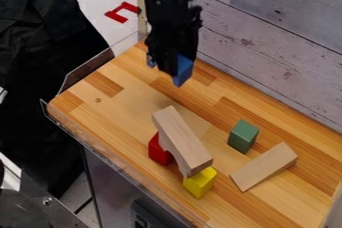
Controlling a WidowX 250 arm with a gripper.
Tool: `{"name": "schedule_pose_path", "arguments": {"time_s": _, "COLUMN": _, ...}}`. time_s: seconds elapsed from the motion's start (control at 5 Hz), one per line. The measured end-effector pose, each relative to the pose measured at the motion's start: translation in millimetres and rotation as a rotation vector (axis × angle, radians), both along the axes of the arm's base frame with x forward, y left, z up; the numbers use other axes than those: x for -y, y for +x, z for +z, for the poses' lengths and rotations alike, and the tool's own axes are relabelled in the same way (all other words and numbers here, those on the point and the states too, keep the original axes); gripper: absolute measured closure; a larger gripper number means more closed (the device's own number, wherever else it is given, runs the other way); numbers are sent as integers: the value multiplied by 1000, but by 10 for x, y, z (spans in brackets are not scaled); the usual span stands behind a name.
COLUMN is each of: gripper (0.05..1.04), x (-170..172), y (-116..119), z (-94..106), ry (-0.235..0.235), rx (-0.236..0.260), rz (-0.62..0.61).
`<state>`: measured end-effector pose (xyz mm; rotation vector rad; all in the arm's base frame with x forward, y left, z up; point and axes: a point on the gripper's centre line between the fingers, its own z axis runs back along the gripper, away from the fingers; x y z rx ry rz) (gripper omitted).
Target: Move arch from tower and place it on the table
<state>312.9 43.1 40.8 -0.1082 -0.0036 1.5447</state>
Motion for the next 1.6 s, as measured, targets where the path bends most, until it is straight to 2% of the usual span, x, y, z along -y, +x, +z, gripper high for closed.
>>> {"name": "schedule_pose_path", "arguments": {"time_s": 0.2, "gripper": 524, "x": -18, "y": 26, "z": -85, "ry": 3, "rx": -26, "rz": 2}}
{"name": "schedule_pose_path", "arguments": {"time_s": 0.4, "gripper": 524, "x": -38, "y": -6, "z": -186, "ry": 14, "rx": -79, "rz": -4}}
{"name": "schedule_pose_path", "arguments": {"time_s": 0.8, "gripper": 524, "x": 25, "y": -4, "z": -352, "ry": -21, "rx": -139, "rz": 20}}
{"name": "schedule_pose_path", "arguments": {"time_s": 1.2, "gripper": 524, "x": 111, "y": -47, "z": -444, "ry": -59, "rx": -158, "rz": 71}}
{"name": "schedule_pose_path", "arguments": {"time_s": 1.6, "gripper": 524, "x": 168, "y": -70, "z": -514, "ry": -89, "rx": -156, "rz": 107}}
